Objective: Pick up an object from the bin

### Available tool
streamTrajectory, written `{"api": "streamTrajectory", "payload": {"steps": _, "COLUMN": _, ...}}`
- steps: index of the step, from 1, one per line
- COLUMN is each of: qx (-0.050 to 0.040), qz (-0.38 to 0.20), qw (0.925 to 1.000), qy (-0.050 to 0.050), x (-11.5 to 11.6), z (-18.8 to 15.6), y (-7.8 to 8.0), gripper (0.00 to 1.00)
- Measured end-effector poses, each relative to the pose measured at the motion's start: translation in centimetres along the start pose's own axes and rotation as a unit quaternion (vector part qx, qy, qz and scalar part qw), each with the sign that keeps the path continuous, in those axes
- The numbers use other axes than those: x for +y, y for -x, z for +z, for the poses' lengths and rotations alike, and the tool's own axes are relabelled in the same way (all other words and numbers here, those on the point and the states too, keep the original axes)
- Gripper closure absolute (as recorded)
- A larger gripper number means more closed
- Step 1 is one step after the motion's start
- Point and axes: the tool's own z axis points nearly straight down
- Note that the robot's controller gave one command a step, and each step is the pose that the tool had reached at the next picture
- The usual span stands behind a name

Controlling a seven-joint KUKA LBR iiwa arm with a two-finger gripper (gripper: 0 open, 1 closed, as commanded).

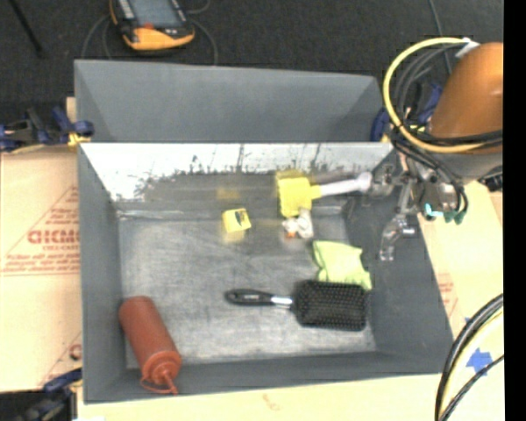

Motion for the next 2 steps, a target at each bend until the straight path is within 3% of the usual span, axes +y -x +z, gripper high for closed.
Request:
{"api": "streamTrajectory", "payload": {"steps": 1, "qx": -0.0039, "qz": -0.001, "qw": 1.0000, "qy": -0.001, "x": 0.0, "z": -0.4, "y": 0.2, "gripper": 0.00}}
{"api": "streamTrajectory", "payload": {"steps": 2, "qx": -0.0064, "qz": -0.031, "qw": 0.9995, "qy": -0.002, "x": 2.2, "z": 3.0, "y": -1.0, "gripper": 0.00}}
